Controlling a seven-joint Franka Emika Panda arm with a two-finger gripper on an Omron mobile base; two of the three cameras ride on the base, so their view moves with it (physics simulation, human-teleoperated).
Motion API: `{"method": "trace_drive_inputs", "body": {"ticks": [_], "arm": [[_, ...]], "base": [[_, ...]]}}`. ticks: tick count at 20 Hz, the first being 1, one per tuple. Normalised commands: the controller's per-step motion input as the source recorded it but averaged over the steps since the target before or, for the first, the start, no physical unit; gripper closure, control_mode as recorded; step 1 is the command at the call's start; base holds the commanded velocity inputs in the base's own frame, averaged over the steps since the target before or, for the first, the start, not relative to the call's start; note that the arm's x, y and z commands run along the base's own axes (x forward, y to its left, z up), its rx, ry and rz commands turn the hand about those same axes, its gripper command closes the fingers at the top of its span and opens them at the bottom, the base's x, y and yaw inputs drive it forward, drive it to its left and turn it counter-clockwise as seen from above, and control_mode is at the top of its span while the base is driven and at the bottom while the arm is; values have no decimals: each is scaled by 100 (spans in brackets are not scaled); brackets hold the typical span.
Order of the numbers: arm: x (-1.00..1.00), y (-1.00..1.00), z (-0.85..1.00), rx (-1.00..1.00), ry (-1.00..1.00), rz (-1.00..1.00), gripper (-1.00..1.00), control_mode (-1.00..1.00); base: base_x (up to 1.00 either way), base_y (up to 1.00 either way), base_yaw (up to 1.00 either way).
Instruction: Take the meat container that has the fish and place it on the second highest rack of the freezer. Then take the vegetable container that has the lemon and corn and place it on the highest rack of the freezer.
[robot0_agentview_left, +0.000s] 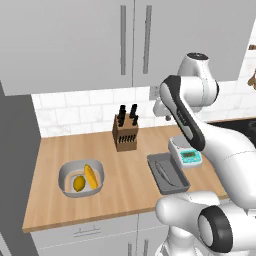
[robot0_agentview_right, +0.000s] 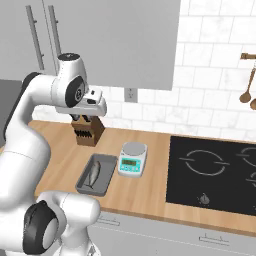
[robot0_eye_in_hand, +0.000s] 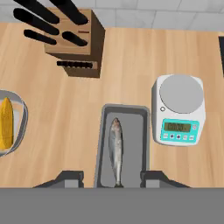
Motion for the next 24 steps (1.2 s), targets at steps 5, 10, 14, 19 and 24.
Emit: {"method": "trace_drive_inputs", "body": {"ticks": [5,10,14,19,24], "arm": [[-7,9,-27,1,1,-19,-100,-100],[-54,3,-57,10,9,-37,-100,-100],[-58,0,-55,11,14,-37,-100,-100],[-38,-6,-42,10,15,-27,-100,-100],[-26,-4,-41,7,15,-27,-100,-100]], "base": [[0,0,0],[0,0,0],[0,0,0],[0,0,0],[0,0,0]]}}
